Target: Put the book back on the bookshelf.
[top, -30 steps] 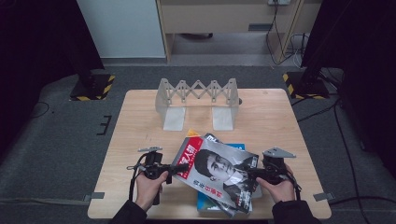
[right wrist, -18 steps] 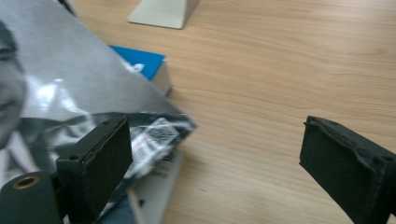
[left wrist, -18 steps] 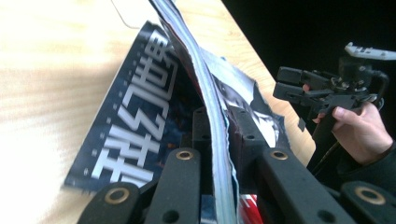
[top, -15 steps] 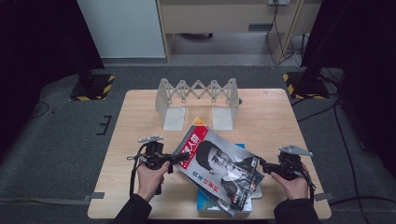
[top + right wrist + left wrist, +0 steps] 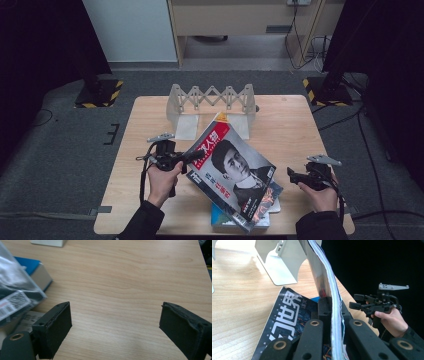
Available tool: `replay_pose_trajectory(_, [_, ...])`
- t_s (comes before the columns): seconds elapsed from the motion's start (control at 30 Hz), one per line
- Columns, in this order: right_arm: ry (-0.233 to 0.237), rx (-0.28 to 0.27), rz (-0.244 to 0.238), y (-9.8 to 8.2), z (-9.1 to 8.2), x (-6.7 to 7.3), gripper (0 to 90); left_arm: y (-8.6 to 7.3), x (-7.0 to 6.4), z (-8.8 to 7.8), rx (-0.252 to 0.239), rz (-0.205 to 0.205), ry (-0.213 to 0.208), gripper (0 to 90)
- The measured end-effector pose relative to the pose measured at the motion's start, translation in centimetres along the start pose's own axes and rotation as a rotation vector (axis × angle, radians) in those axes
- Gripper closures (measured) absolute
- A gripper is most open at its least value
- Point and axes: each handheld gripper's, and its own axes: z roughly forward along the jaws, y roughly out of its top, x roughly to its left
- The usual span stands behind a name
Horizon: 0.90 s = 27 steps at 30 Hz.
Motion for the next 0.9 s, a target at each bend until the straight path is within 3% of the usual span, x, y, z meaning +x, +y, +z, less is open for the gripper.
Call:
replay_pose_trajectory(0.5, [-0.010, 0.060, -0.025, -0.7, 1.4, -0.7, 10.1, 3.8, -2.3, -1.1, -0.076, 0.073, 0.018, 85.9])
replay_pose_trajectory(0.8, [0.008, 0.101, -0.057, -1.2, 2.2, -0.9, 9.1, 5.9, -3.0, -2.6, -0.132, 0.086, 0.014, 85.9])
replay_pose_trajectory(0.9, [0.010, 0.121, -0.064, -1.4, 2.4, -1.0, 9.1, 6.4, -3.1, -3.2, -0.143, 0.100, 0.044, 85.9])
